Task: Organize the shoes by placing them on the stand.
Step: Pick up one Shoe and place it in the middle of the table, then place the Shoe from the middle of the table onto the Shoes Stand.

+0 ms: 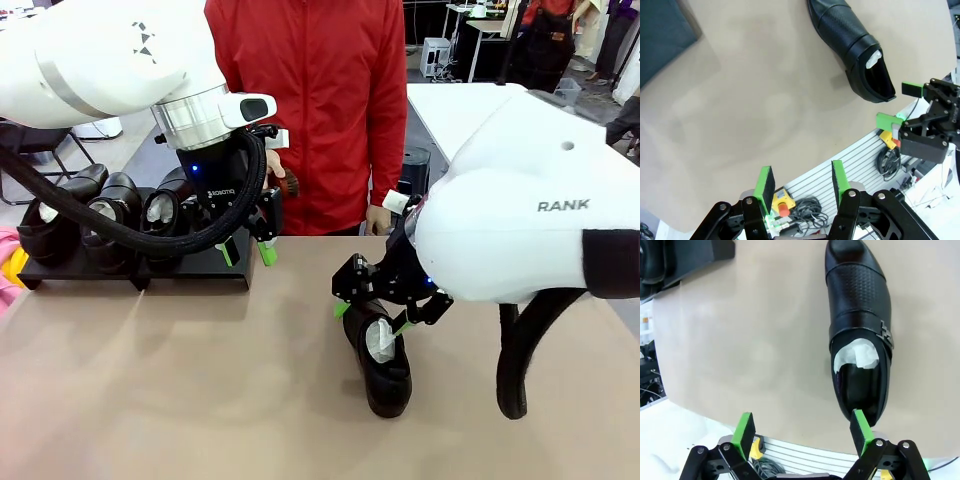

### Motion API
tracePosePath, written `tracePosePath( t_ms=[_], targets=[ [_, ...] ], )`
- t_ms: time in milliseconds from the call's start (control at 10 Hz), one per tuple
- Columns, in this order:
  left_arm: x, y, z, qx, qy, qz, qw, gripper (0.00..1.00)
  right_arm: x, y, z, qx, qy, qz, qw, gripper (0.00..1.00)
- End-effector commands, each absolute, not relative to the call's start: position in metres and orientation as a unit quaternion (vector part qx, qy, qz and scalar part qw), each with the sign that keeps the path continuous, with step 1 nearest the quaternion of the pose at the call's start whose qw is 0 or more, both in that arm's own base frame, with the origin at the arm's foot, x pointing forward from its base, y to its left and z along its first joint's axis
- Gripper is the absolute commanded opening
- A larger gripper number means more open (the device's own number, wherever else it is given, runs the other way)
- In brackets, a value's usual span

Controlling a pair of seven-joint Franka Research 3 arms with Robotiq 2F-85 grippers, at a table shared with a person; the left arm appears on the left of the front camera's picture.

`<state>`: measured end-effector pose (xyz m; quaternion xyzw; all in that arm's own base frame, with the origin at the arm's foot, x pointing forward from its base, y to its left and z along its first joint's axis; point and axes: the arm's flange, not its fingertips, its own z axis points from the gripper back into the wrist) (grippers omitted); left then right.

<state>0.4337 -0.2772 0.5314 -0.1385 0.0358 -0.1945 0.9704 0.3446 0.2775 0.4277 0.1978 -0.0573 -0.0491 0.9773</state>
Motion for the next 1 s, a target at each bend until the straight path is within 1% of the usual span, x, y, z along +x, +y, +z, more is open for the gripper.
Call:
tracePosePath(
  t_ms=[0, 900],
  targets=[
    [0.4329, -0.2751, 0.5330, -0.141, 0.036, -0.192, 0.970, 0.61, 0.3582, 0.2840, 0.4086, 0.195, -0.057, -0.065, 0.977, 1.00],
    [0.4329, -0.2751, 0.5330, -0.141, 0.036, -0.192, 0.970, 0.61, 0.3582, 0.2840, 0.4086, 0.195, -0.057, -0.065, 0.977, 1.00]
  ],
)
